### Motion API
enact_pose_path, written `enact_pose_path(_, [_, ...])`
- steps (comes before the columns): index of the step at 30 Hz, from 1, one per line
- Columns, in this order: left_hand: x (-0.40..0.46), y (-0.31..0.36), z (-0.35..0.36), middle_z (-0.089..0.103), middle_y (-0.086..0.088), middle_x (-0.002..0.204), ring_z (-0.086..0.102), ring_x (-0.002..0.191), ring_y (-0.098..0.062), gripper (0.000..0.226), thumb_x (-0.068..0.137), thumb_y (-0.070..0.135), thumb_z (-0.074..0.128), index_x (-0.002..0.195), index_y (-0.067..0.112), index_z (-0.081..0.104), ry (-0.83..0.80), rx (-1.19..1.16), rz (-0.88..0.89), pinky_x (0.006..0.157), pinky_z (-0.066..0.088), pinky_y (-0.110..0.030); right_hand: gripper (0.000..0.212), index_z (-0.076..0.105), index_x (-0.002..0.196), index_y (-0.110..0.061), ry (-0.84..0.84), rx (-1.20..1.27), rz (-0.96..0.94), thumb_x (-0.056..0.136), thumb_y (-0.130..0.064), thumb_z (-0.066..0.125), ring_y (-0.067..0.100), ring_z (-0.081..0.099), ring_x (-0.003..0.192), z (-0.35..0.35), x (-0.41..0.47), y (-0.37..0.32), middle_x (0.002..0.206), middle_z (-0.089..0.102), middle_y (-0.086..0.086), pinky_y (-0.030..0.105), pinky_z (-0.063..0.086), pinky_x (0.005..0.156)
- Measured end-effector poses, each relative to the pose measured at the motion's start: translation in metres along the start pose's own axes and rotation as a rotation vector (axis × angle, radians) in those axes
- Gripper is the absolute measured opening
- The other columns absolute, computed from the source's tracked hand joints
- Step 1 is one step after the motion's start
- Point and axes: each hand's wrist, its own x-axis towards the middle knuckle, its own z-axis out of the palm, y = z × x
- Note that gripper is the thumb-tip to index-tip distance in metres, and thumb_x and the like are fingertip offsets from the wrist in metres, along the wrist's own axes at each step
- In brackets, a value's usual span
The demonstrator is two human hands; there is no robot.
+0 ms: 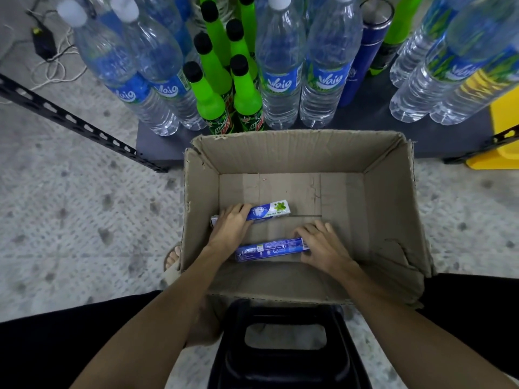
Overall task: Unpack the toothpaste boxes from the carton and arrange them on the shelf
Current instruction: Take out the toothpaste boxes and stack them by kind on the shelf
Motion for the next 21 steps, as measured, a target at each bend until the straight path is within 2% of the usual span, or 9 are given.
enact_pose_path(5, [0.009, 0.002, 0.002, 0.052, -0.005, 0.137, 0.048, 0.125, -0.026, 0.049, 0.097, 0.022, 0.059, 0.144, 0.022, 0.045, -0.018, 0.094, 0.026, 0.105, 0.037, -0.041, 0.064, 0.044, 0.14, -0.025, -0.031, -0.049, -0.021, 0.084, -0.039, 0.072, 0.021, 0.038, 0.128, 0.006, 0.008, -0.002, 0.143, 0.05, 0.0, 0.036, 0.031, 0.104])
enact_pose_path(10, [0.014, -0.007, 0.003, 0.054, -0.006, 0.136, 0.05, 0.125, -0.027, 0.047, 0.098, 0.031, 0.059, 0.142, 0.022, 0.045, -0.046, 0.24, 0.02, 0.106, 0.038, -0.043, 0.054, 0.049, 0.143, -0.025, -0.015, -0.065, -0.032, 0.093, -0.04, 0.063, 0.024, 0.036, 0.13, 0.011, 0.014, -0.003, 0.143, 0.055, 0.001, 0.035, 0.029, 0.103])
enact_pose_path(17, [0.016, -0.013, 0.004, 0.056, -0.003, 0.138, 0.052, 0.125, -0.027, 0.058, 0.092, 0.025, 0.066, 0.144, 0.026, 0.043, -0.119, 0.162, 0.023, 0.103, 0.042, -0.047, 0.048, 0.054, 0.138, -0.034, 0.002, 0.15, 0.067, 0.092, -0.04, 0.067, 0.017, 0.037, 0.12, 0.002, 0.008, 0.022, 0.136, 0.056, -0.004, 0.035, 0.031, 0.094])
enact_pose_path(21, [0.017, -0.013, -0.001, 0.062, -0.003, 0.132, 0.055, 0.12, -0.027, 0.049, 0.091, 0.02, 0.067, 0.138, 0.024, 0.052, -0.066, 0.098, 0.03, 0.1, 0.044, -0.043, 0.049, 0.057, 0.135, -0.034, -0.026, 0.29, 0.188, 0.089, -0.04, 0.072, 0.02, 0.033, 0.125, -0.003, 0.002, 0.039, 0.137, 0.047, 0.0, 0.037, 0.032, 0.098])
